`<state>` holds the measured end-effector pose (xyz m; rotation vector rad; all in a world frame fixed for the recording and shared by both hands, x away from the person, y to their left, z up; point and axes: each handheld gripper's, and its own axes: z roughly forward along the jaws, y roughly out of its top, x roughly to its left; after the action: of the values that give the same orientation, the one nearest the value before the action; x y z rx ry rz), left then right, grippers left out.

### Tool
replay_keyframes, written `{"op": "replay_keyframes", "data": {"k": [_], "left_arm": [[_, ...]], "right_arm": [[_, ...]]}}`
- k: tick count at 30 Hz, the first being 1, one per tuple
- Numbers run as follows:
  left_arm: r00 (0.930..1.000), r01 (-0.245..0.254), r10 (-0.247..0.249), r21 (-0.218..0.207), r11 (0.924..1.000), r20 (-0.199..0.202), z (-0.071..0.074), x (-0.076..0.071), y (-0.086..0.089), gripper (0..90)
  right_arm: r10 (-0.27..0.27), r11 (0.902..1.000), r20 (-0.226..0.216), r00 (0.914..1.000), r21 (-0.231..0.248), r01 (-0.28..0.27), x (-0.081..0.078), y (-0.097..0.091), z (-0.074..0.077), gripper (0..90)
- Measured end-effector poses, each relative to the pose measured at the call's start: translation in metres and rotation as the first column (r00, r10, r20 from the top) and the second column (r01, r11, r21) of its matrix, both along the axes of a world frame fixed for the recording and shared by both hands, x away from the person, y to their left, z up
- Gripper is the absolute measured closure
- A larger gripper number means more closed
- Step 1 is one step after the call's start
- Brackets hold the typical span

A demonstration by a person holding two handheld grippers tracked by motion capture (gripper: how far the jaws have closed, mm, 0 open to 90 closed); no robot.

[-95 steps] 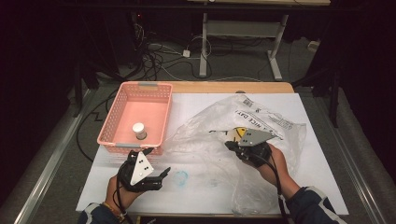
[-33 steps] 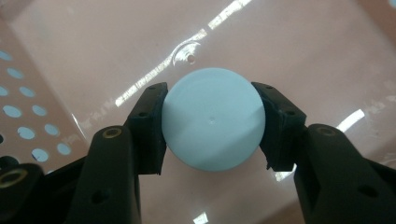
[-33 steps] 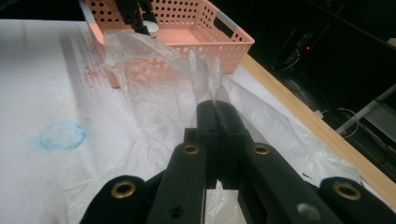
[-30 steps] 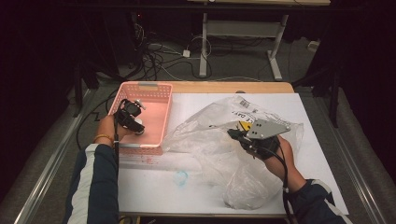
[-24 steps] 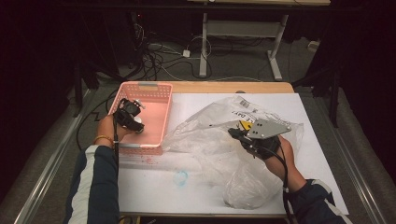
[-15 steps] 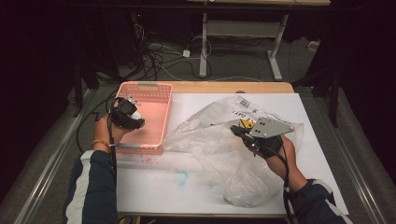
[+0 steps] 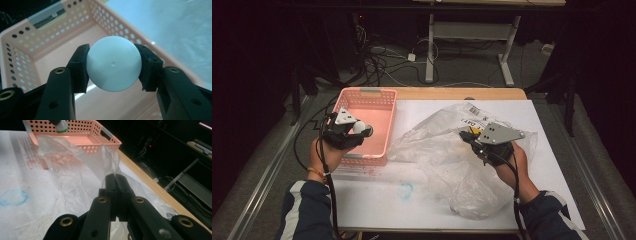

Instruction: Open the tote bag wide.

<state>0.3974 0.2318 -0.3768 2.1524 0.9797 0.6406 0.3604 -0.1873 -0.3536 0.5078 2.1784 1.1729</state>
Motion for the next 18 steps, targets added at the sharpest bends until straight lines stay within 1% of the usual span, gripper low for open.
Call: {"op": "replay_keyframes", "data": {"k": [2, 3, 6, 7, 9, 10, 11, 12, 14, 17, 18], "left_arm": [[0.9994, 0.024, -0.024, -0.015, 0.9996, 0.027, 0.004, -0.011, -0.006, 48.1], [0.9978, 0.043, -0.043, -0.008, 0.9990, 0.051, 0.007, -0.016, -0.008, 48.1], [0.9931, 0.079, -0.078, -0.011, 0.9968, 0.088, 0.015, -0.030, -0.017, 48.1], [0.9920, 0.090, -0.088, -0.019, 0.9958, 0.090, 0.018, -0.035, -0.021, 48.1], [0.9859, 0.118, -0.113, -0.032, 0.9925, 0.123, 0.025, -0.044, -0.028, 48.1], [0.9819, 0.138, -0.131, -0.041, 0.9896, 0.137, 0.030, -0.048, -0.032, 48.1], [0.9775, 0.154, -0.145, -0.047, 0.9870, 0.154, 0.033, -0.052, -0.037, 48.1], [0.9716, 0.174, -0.164, -0.045, 0.9837, 0.170, 0.036, -0.056, -0.044, 48.1], [0.9579, 0.223, -0.212, -0.038, 0.9740, 0.193, 0.039, -0.064, -0.060, 48.1], [0.9342, 0.296, -0.286, -0.012, 0.9552, 0.212, 0.037, -0.071, -0.087, 48.1], [0.9258, 0.319, -0.313, 0.005, 0.9477, 0.212, 0.034, -0.073, -0.097, 48.1]], "right_arm": [[-0.008, 1.0000, -0.005, 1.0000, -0.003, 0.008, 0.003, 0.001, -0.002, 90.0], [-0.013, 0.9999, -0.005, 0.9999, -0.006, 0.013, 0.004, 0.001, -0.003, 90.0], [-0.024, 0.9997, 0.001, 0.9997, 0.002, 0.024, 0.006, 0.001, -0.001, 90.0], [-0.027, 0.9996, 0.005, 0.9996, 0.003, 0.027, 0.007, 0.000, -0.001, 90.0], [-0.035, 0.9993, 0.013, 0.9993, 0.009, 0.035, 0.009, 0.000, 0.001, 90.0], [-0.039, 0.9992, 0.013, 0.9992, 0.009, 0.039, 0.009, 0.000, 0.002, 90.0], [-0.043, 0.9991, 0.022, 0.9988, 0.005, 0.042, 0.010, 0.001, 0.004, 90.0], [-0.046, 0.9989, 0.025, 0.9986, 0.007, 0.046, 0.010, 0.001, 0.005, 90.0], [-0.046, 0.9989, 0.029, 0.9985, 0.009, 0.046, 0.010, 0.001, 0.007, 90.0], [-0.051, 0.9987, 0.036, 0.9980, 0.011, 0.051, 0.009, 0.002, 0.009, 90.0], [-0.049, 0.9988, 0.038, 0.9981, 0.008, 0.049, 0.009, 0.002, 0.010, 90.0]]}}
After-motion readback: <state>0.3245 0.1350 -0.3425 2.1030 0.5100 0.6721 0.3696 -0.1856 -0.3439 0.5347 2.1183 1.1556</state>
